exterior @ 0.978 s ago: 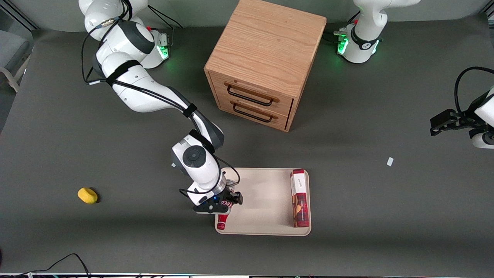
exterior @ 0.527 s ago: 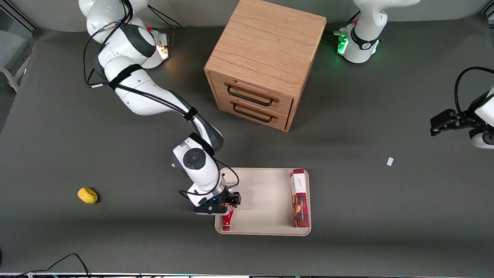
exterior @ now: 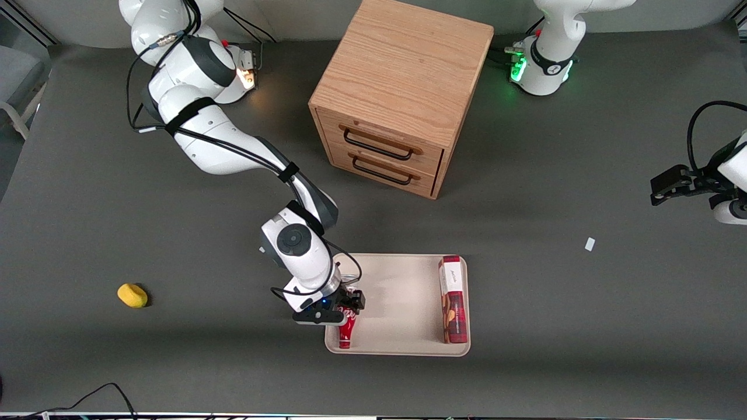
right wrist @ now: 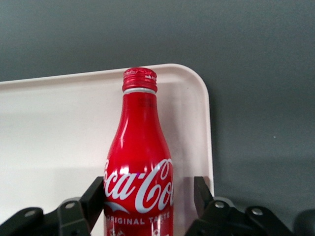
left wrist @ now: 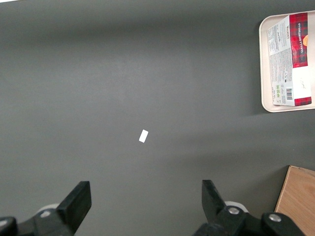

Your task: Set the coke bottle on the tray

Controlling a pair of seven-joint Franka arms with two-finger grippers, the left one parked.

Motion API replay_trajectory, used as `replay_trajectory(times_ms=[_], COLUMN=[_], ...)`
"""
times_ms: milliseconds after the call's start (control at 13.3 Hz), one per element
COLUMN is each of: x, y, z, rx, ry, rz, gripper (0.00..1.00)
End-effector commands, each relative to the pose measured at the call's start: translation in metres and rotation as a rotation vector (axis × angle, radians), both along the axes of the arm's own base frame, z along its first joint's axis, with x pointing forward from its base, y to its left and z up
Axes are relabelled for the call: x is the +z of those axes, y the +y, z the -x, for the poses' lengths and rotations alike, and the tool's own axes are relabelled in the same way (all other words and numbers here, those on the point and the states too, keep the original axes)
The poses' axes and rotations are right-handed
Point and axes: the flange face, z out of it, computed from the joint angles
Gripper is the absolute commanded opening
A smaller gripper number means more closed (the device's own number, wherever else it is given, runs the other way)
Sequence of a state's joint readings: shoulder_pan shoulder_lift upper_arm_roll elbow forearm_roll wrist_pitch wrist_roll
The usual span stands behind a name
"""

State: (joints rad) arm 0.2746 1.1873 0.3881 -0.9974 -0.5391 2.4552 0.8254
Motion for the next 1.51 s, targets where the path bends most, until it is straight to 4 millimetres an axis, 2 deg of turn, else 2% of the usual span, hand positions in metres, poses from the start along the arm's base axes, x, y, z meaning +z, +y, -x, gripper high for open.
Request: replay_trajectory(times_ms=[0,301,452,602,677,753,978,1129,1204,1355,1430], x=[0.010,0.027,0.048,0.073,0.095,0.116,0.166,0.198,0.221,0.268,0.284], y=[0.005,-0.004,-0.004,-0.022,-0.046,-0.079,-0.149,-0.183,-0.196,-0.239,-0.254], z=[-0.005,-0.012,-0.014,-0.015,-0.016,-0.014,0.010,0.042,0.054,0.072,0.085], rx=[0.017,0.015,0.018,0.029,0.024,-0.003,-0.065,-0.122,-0.114,-0.086,-0.078], ry=[-0.040,-0.062,-0.080,-0.084,-0.089,-0.078,-0.056,0.006,0.075,0.192,0.216], rz=[0.006,0.007,0.011,0.035,0.053,0.065,0.124,0.117,0.089,0.069,0.078], gripper=[1.00,1.00,1.00,1.00,1.00,1.00,1.00,1.00,1.00,1.00,1.00])
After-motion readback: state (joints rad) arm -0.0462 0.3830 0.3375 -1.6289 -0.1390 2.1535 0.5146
